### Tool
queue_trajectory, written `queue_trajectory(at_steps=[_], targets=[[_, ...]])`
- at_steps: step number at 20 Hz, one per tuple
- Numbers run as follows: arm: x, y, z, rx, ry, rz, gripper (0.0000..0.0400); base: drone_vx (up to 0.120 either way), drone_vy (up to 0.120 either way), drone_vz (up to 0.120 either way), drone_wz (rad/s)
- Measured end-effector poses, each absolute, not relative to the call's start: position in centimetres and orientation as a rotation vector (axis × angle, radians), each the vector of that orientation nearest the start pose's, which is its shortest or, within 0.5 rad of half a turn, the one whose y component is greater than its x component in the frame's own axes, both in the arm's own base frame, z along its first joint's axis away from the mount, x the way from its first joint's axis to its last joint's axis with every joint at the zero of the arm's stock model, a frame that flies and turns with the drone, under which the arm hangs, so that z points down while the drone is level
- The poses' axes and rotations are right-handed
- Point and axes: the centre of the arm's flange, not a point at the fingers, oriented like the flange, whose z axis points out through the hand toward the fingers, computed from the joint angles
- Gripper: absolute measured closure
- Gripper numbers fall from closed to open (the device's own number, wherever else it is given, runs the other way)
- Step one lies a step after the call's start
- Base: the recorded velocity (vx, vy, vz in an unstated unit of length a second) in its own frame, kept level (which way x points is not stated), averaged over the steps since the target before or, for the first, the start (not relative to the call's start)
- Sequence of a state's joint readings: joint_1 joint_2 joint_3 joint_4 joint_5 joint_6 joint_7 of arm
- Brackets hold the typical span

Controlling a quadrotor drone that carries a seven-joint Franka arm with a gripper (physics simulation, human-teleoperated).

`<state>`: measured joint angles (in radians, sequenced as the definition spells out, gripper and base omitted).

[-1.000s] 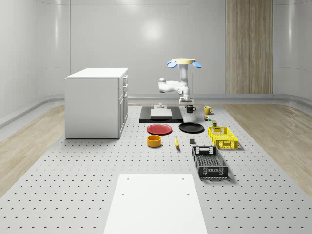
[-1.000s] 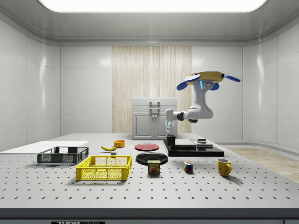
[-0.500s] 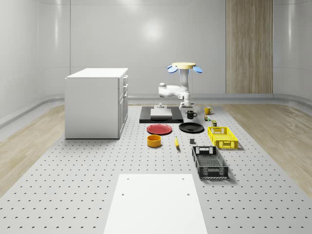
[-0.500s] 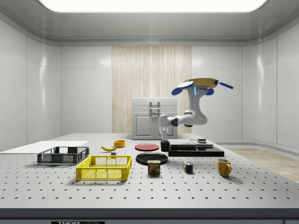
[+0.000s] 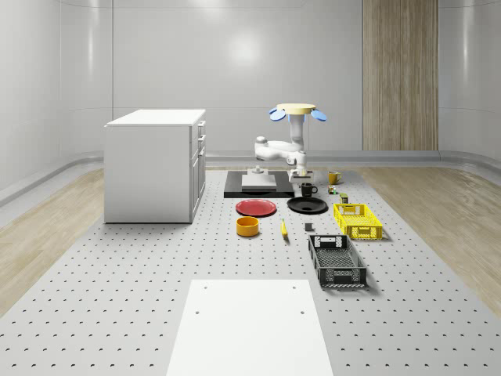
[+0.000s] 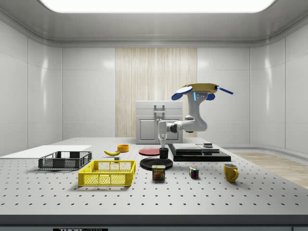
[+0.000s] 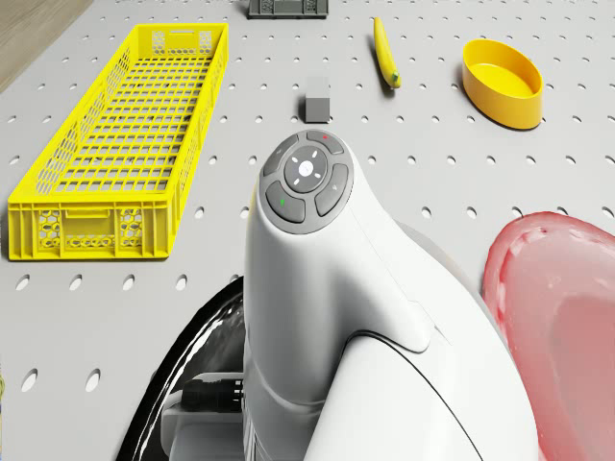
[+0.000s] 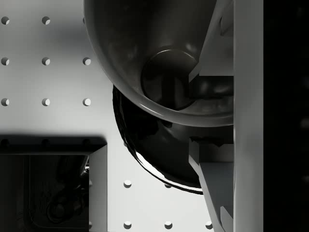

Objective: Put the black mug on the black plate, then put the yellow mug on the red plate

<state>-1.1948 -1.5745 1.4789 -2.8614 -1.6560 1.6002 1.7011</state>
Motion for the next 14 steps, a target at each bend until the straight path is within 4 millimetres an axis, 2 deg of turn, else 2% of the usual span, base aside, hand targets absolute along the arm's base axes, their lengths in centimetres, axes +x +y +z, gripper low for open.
queue_trajectory(at_steps=[3, 5, 8, 14], targets=[[31.27, 0.00, 46.47, 0.001, -0.002, 0.785, 0.0290, 0.120, 0.000, 0.000, 0.000], [31.27, 0.00, 46.47, 0.001, -0.002, 0.785, 0.0290, 0.120, -0.100, 0.000, 0.000], [31.27, 0.00, 46.47, 0.001, -0.002, 0.786, 0.0290, 0.120, 0.000, 0.000, 0.000], [31.27, 0.00, 47.25, 0.001, -0.002, 0.786, 0.0290, 0.007, 0.000, 0.000, 0.000]])
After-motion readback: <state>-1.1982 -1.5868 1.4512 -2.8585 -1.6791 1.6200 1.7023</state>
